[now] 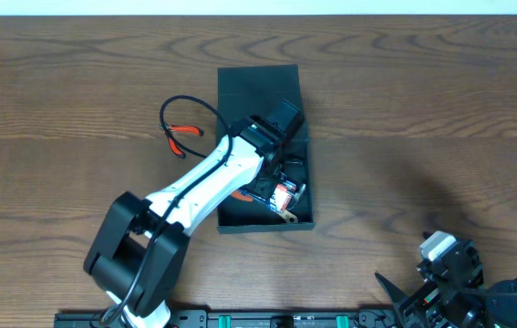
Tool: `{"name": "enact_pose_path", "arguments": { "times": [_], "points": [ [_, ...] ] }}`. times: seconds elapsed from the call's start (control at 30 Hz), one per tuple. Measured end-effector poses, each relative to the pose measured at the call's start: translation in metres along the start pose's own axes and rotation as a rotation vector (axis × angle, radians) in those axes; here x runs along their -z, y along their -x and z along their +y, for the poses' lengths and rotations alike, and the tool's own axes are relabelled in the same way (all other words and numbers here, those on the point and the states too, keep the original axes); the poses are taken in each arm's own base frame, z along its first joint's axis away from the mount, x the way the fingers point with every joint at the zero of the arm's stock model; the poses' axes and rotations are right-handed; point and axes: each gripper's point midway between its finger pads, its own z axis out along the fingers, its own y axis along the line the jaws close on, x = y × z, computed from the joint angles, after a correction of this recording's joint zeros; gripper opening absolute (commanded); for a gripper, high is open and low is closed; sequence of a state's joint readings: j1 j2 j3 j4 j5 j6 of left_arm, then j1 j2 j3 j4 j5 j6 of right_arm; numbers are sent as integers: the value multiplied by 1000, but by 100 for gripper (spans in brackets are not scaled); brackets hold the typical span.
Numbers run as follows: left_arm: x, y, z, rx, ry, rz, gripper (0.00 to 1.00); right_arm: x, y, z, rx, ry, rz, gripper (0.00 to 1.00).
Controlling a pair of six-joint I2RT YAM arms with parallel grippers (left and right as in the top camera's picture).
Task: Pack container
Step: 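Carry the hammer over the box and lower it inside with the left gripper, then release the hammer and move the left gripper to the red pliers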
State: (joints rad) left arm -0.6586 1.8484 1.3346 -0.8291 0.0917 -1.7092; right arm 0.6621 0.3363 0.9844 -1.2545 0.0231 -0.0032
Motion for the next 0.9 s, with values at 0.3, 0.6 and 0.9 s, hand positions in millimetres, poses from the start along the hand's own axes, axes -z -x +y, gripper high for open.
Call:
{"name": "enact_pose_path", "arguments": {
  "times": [0.3, 0.6, 0.9],
  "points": [
    [-18, 1, 5, 3, 50, -4, 23, 0, 0, 0, 0, 0, 0, 99],
    [-17, 0, 5, 17, 49, 3, 41, 0, 0, 0, 0, 0, 0, 99],
    [42, 0, -10, 10, -119, 4, 56, 0, 0, 0, 0, 0, 0, 99]
  ]
}}
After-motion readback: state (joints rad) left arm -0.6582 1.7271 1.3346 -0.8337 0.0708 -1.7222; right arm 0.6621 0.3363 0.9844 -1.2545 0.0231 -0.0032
